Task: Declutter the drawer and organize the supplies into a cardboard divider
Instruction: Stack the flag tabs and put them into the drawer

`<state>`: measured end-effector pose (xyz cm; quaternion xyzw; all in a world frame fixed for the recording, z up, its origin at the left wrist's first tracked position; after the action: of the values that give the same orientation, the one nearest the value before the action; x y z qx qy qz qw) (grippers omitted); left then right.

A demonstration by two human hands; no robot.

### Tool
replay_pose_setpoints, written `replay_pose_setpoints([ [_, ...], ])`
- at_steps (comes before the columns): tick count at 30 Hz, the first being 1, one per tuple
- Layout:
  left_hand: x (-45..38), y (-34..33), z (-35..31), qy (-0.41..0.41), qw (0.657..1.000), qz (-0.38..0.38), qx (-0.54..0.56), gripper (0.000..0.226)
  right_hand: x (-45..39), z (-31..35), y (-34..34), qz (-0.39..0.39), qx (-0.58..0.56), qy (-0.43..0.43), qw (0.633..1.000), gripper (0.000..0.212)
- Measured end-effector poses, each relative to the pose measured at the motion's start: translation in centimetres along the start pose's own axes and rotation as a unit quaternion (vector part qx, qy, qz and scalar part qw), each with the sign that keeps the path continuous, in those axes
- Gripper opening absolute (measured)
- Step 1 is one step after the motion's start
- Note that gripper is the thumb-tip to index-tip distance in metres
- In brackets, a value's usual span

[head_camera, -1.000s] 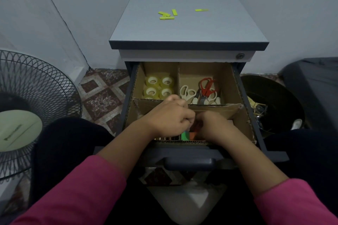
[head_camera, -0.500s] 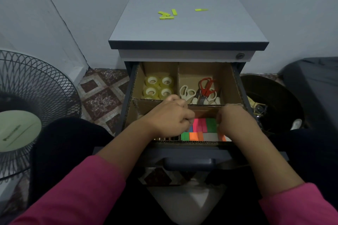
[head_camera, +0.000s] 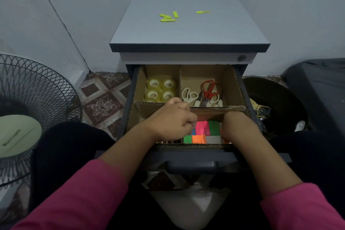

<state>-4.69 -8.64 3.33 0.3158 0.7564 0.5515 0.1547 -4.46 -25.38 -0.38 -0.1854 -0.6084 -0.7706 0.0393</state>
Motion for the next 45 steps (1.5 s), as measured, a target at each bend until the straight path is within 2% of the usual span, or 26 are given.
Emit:
replay_pose_setpoints([
  [4,0.0,0.0,0.0,-0.012,1.000,-0.007,-0.005,0.021,0.1,0.3,0.3,0.010,0.000,0.016,1.000,0.008],
  [8,0.1,0.2,-0.5,-0.056,0.997,-0.045,0.003,0.016,0.6,0.2,2.0,-0.018,-0.022,0.014,1.000,0.011],
  [10,-0.1,0.2,-0.9,-0.079,0.995,-0.054,0.013,0.016,0.7,0.0,2.6,0.018,-0.099,0.005,0.995,0.020],
  [13,-0.6,-0.7,-1.3,-0.094,0.995,-0.016,0.000,0.015,1.3,0.5,1.9,0.098,-0.243,0.004,0.965,0.017],
  [17,-1.0,-1.9,-0.8,-0.077,0.996,0.035,-0.024,0.007,1.7,1.7,0.3,0.129,-0.290,0.023,0.948,0.016],
  [24,-1.1,-2.4,-0.4,-0.071,0.996,0.043,-0.039,0.008,1.3,2.5,-0.3,0.121,-0.203,0.061,0.970,0.021],
  [28,-1.1,-2.3,-0.5,-0.068,0.996,0.038,-0.046,0.007,1.4,2.7,-0.2,0.113,-0.163,0.080,0.977,0.014],
  [34,-1.0,-2.2,-0.7,-0.068,0.996,0.032,-0.047,0.008,1.3,2.8,-0.5,0.108,-0.134,0.100,0.980,0.027],
  [38,-1.0,-2.1,-0.8,-0.063,0.996,0.030,-0.058,0.010,1.5,3.0,-0.6,0.110,-0.115,0.115,0.981,0.019],
  [42,-1.0,-2.2,-0.8,-0.058,0.996,0.033,-0.062,0.012,1.4,3.1,-0.6,0.112,-0.101,0.117,0.982,0.026],
  [45,-1.0,-2.1,-0.8,-0.054,0.996,0.037,-0.062,0.013,1.5,3.2,-0.6,0.113,-0.099,0.120,0.981,0.022],
])
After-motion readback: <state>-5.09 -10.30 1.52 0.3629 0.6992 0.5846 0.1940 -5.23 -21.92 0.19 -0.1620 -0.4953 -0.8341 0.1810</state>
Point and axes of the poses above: each hand's wrist, its own x-axis away from the middle knuckle, its own y-axis out of the back of the hand, z = x × y, the point moved 6 cm from there along -x, towards the middle knuckle, and after that the axes turned 4 degrees about -x, right-handed, at the moved point
